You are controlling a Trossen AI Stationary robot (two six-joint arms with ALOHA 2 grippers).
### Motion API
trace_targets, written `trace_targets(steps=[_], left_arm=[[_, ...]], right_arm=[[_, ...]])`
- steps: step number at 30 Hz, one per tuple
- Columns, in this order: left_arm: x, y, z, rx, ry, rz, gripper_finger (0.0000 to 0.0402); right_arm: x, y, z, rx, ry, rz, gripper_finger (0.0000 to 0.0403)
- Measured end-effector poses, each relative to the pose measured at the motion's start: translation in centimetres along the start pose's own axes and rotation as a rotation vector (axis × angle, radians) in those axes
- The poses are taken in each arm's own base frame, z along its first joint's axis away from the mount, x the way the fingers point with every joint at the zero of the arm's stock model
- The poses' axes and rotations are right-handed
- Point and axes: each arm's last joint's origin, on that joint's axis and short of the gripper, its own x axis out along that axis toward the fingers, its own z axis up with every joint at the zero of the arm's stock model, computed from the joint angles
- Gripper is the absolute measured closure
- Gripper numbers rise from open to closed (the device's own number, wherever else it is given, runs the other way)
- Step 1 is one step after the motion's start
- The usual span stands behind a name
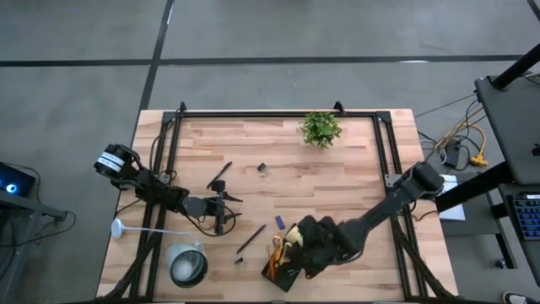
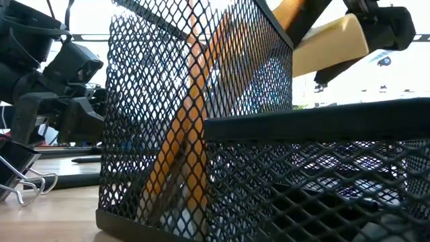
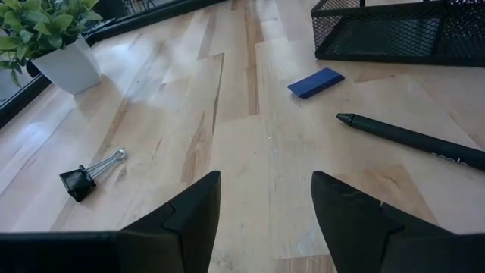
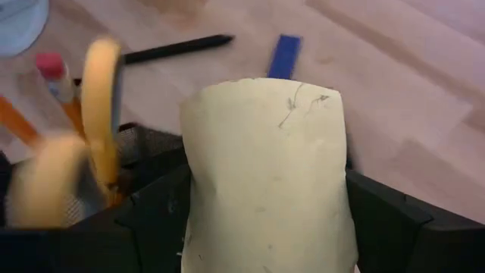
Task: Pick and place office supplies into organizer
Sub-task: Put the sticky note into the desk organizer
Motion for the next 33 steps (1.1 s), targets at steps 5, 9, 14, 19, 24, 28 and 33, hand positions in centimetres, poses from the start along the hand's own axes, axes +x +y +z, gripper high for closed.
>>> trace_targets(steps=[5, 9, 14, 19, 24, 28, 33], left_arm=[[0.0, 0.0, 0.0, 0.000, 0.000, 0.000, 0.0210], [0.0, 0.0, 0.0, 0.000, 0.000, 0.000, 0.0210], [0.0, 0.0, 0.0, 0.000, 0.000, 0.000, 0.0210], [0.0, 0.0, 0.0, 0.000, 0.000, 0.000, 0.0210], [0.0, 0.0, 0.0, 0.000, 0.000, 0.000, 0.0210], [0.0, 0.0, 0.0, 0.000, 0.000, 0.000, 0.0210], [0.0, 0.0, 0.0, 0.000, 0.000, 0.000, 0.0210]], right_arm=[[0.8, 1.1, -0.6, -0.002, 0.006, -0.060, 0.0115], [0.9, 0.9, -1.3, -0.002, 0.010, -0.089, 0.0115], [0.1, 0.5, -2.0, -0.010, -0.009, -0.095, 0.0115], [-1.2, -0.1, -2.3, 0.008, -0.079, -0.076, 0.0115], [-1.6, -1.0, -2.5, 0.009, -0.084, -0.078, 0.0115], [-0.9, -1.3, -3.1, 0.017, -0.083, -0.052, 0.0115], [1.0, -2.0, -4.1, 0.024, -0.081, 0.006, 0.0115]])
